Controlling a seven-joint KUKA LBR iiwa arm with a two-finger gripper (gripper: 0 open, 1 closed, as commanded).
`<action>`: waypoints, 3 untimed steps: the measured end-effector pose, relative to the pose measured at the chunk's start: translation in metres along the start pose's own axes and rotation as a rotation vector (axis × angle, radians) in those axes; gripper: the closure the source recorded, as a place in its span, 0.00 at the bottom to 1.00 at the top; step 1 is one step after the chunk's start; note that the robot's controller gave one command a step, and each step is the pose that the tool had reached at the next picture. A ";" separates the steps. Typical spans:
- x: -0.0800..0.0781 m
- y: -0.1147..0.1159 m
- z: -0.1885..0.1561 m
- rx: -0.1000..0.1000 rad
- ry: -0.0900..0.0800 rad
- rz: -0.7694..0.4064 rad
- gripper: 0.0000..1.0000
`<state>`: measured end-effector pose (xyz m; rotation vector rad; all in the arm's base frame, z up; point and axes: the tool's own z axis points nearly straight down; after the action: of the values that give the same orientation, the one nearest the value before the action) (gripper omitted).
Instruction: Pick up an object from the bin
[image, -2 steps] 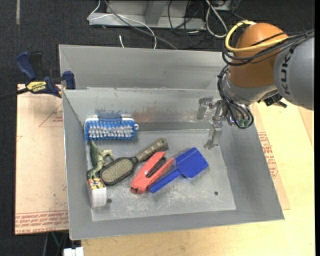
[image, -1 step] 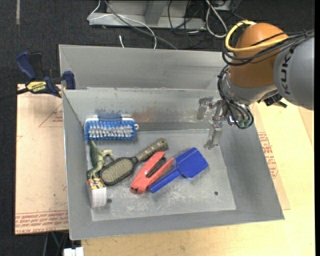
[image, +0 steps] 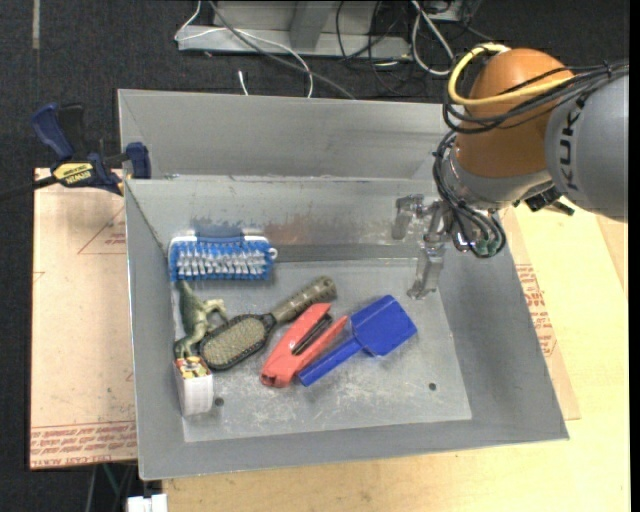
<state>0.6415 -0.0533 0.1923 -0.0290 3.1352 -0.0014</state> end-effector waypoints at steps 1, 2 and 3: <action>0.018 0.019 0.099 -0.002 -0.001 0.305 0.00; 0.003 0.021 0.099 0.000 -0.005 -0.084 0.00; -0.010 0.048 0.114 -0.003 -0.002 0.066 0.00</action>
Offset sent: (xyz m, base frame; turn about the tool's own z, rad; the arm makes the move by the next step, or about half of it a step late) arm 0.0051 0.0211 -0.0876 -0.3268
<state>0.6511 -0.0049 0.0780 0.0749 3.1326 0.0031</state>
